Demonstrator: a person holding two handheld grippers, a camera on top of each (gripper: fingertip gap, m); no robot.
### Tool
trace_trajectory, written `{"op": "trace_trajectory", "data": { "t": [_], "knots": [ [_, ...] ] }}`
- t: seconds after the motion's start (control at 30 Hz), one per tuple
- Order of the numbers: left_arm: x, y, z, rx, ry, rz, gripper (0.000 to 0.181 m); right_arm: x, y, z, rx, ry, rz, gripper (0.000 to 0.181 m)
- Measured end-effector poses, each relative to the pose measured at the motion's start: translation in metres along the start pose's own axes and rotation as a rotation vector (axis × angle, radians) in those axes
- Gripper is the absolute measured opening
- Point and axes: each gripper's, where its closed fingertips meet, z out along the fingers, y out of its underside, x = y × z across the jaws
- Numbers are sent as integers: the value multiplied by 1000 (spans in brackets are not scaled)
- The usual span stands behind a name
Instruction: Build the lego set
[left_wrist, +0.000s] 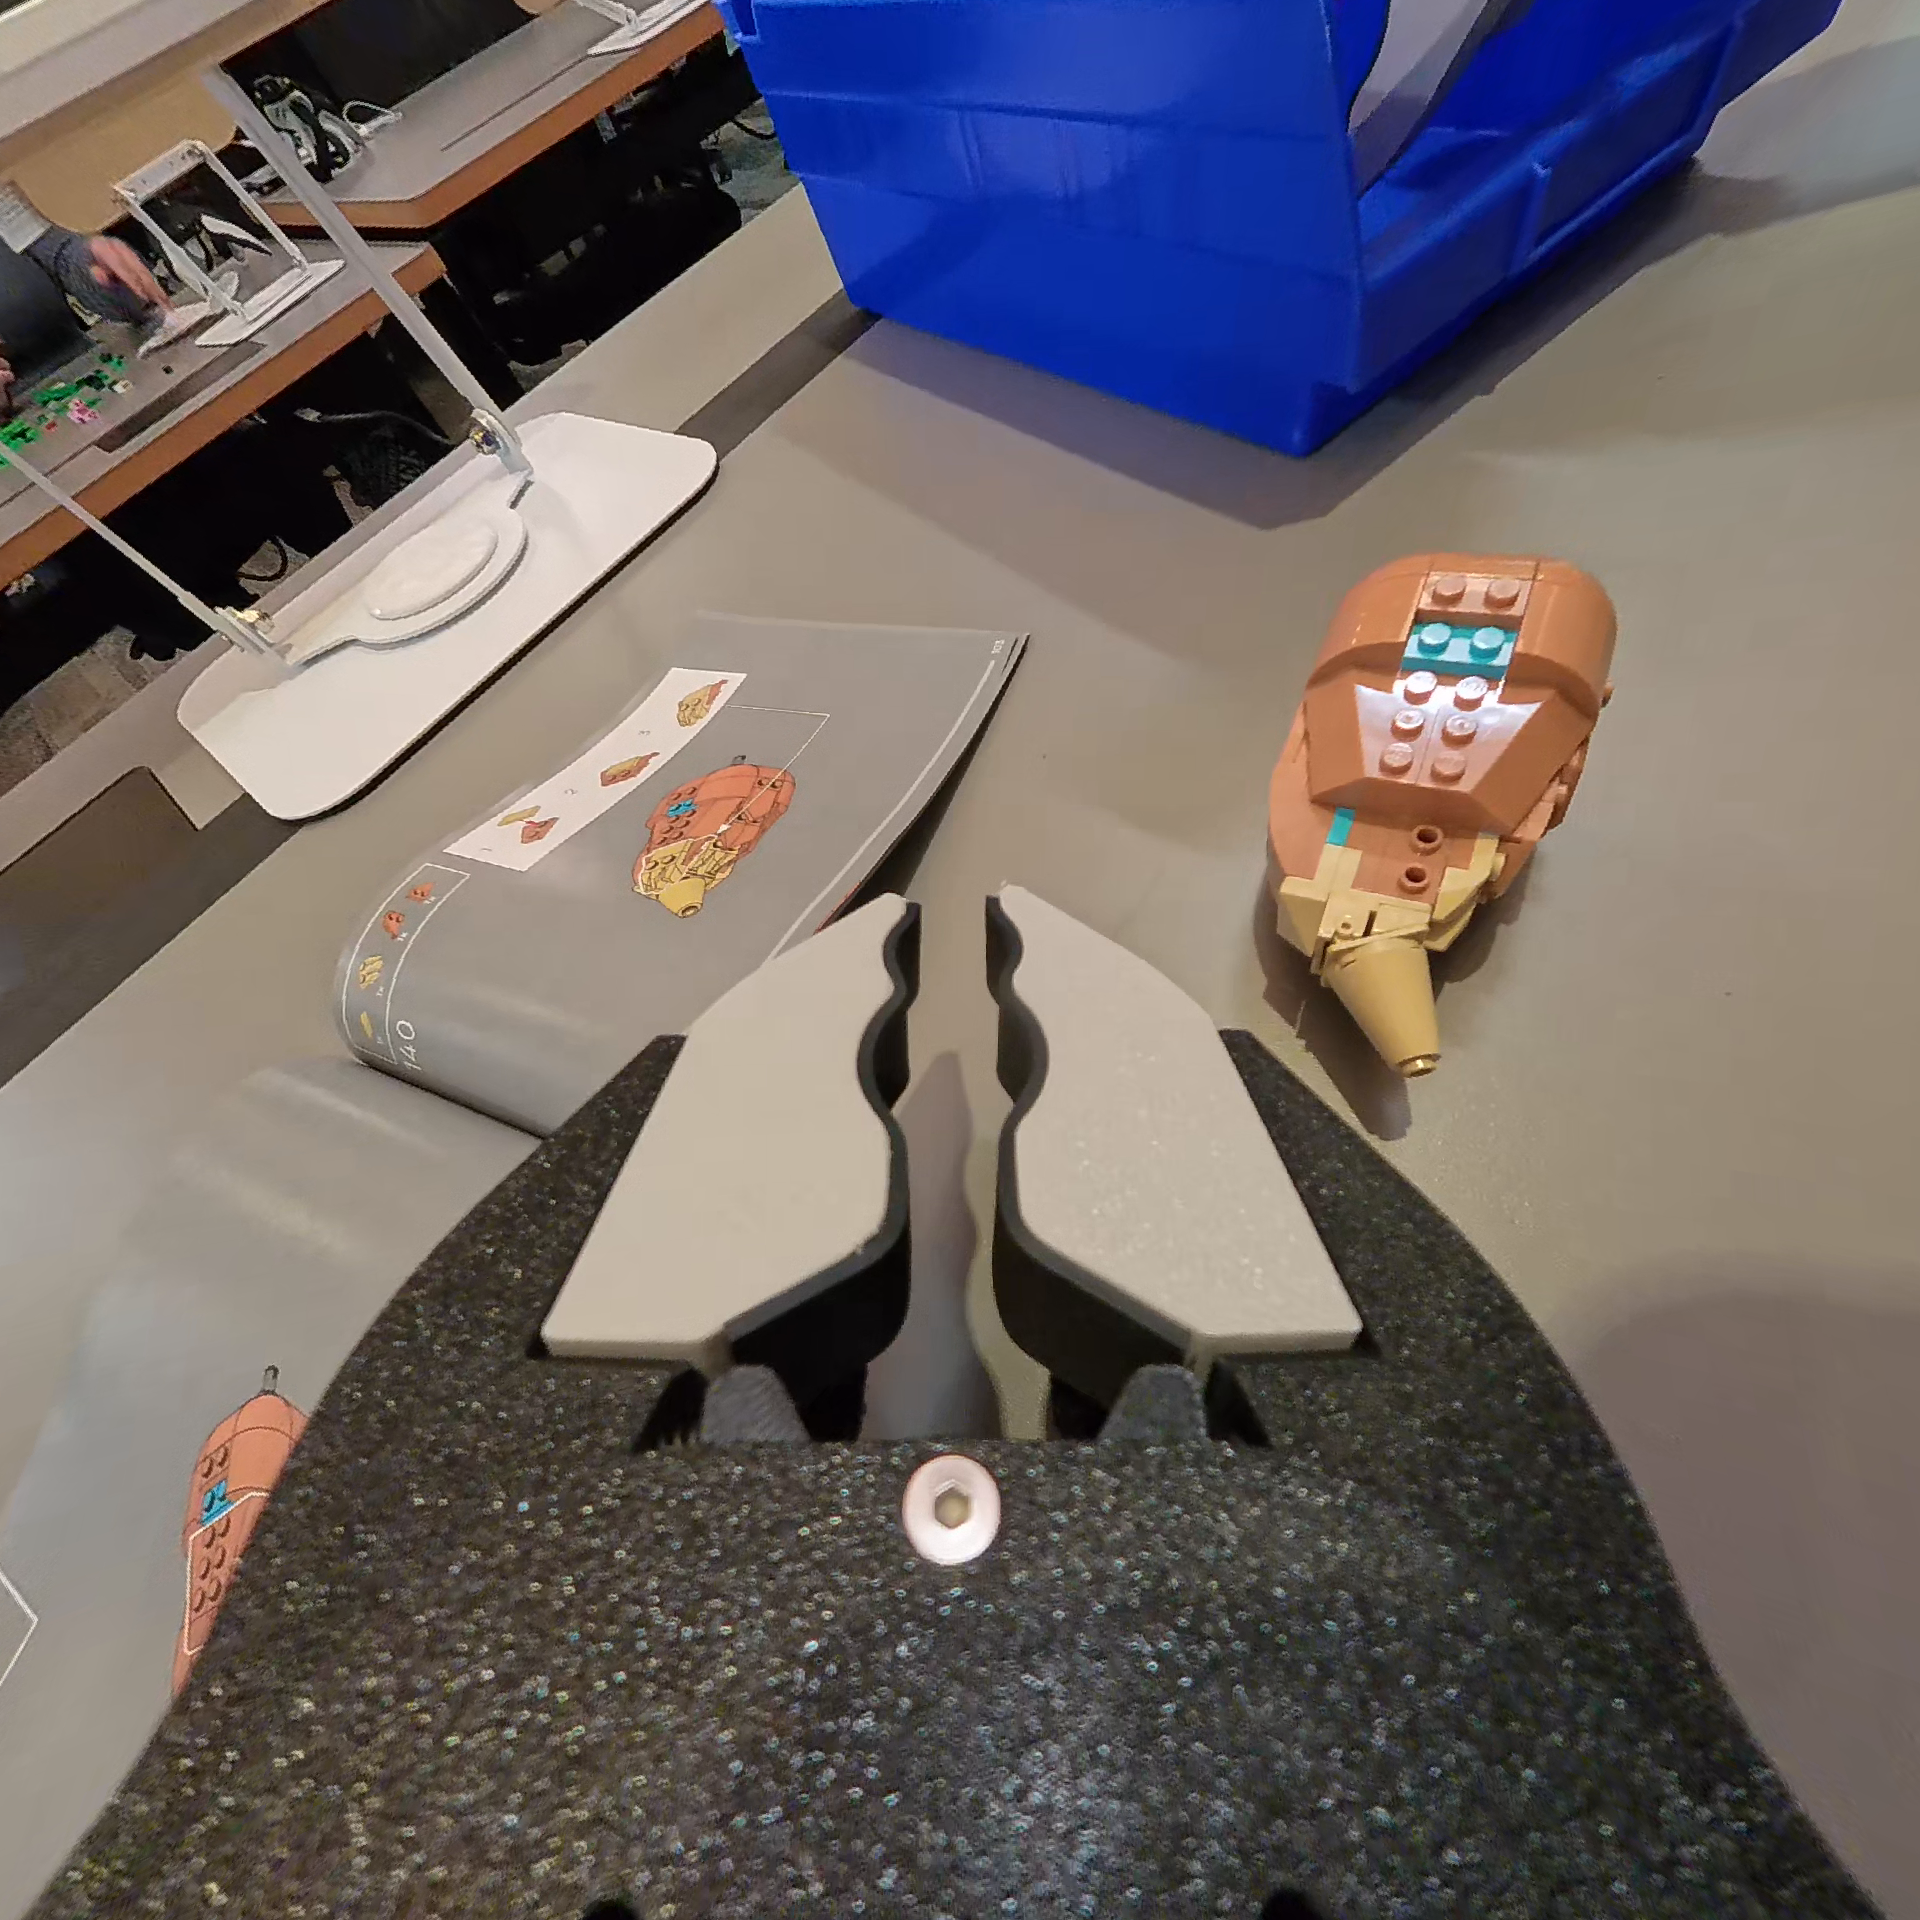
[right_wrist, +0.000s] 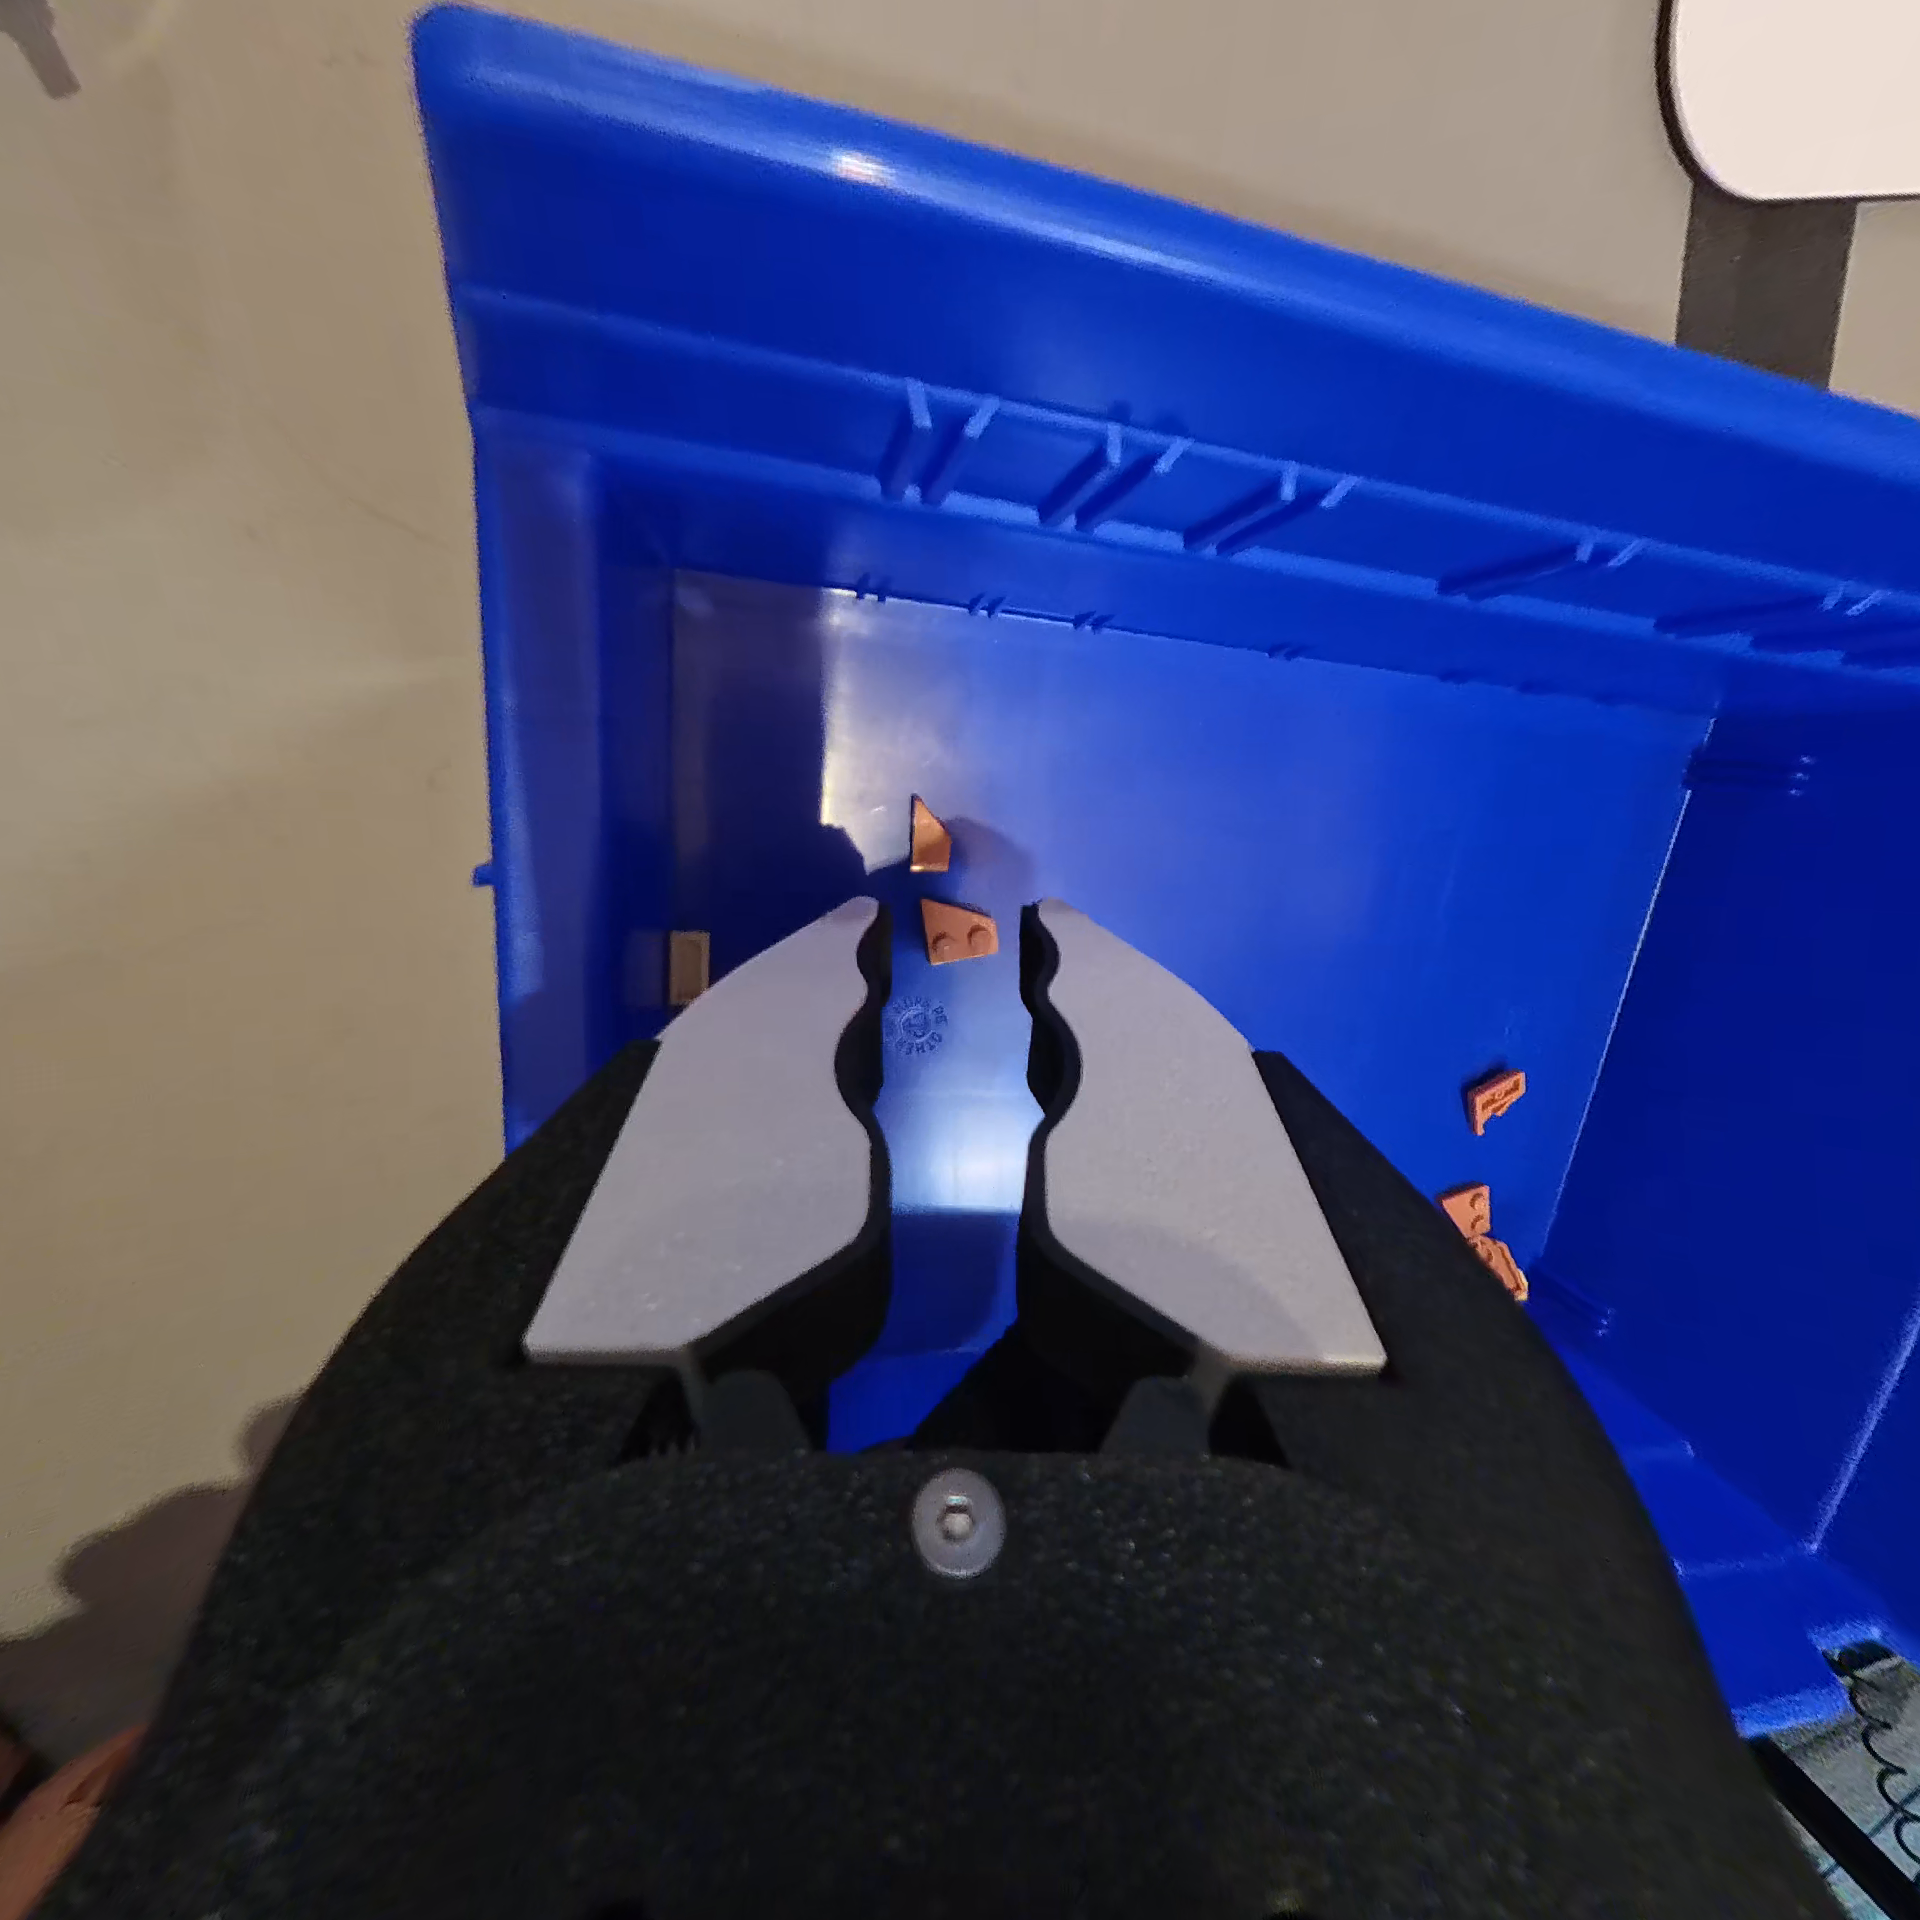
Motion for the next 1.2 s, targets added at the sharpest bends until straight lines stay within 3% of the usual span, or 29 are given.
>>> {"op": "trace_trajectory", "data": {
  "t": [0.3,0.57,0.7,0.8,1.03,1.2],
  "knots": [
    [0,0,0,1,-2,0,12,5,6,-11,-10,35,3,24],
    [0,1,1,-7,-3,0,12,38,41,-53,-38,168,92,25],
    [0,1,1,-12,-5,2,12,42,52,-58,-44,183,119,25],
    [0,2,2,-16,-8,3,12,54,52,-53,-86,201,79,25],
    [0,1,1,-9,-13,8,12,140,71,-6,-351,213,32,30],
    [-1,1,0,-6,-9,6,12,147,90,24,-429,81,168,32]
  ]
}}
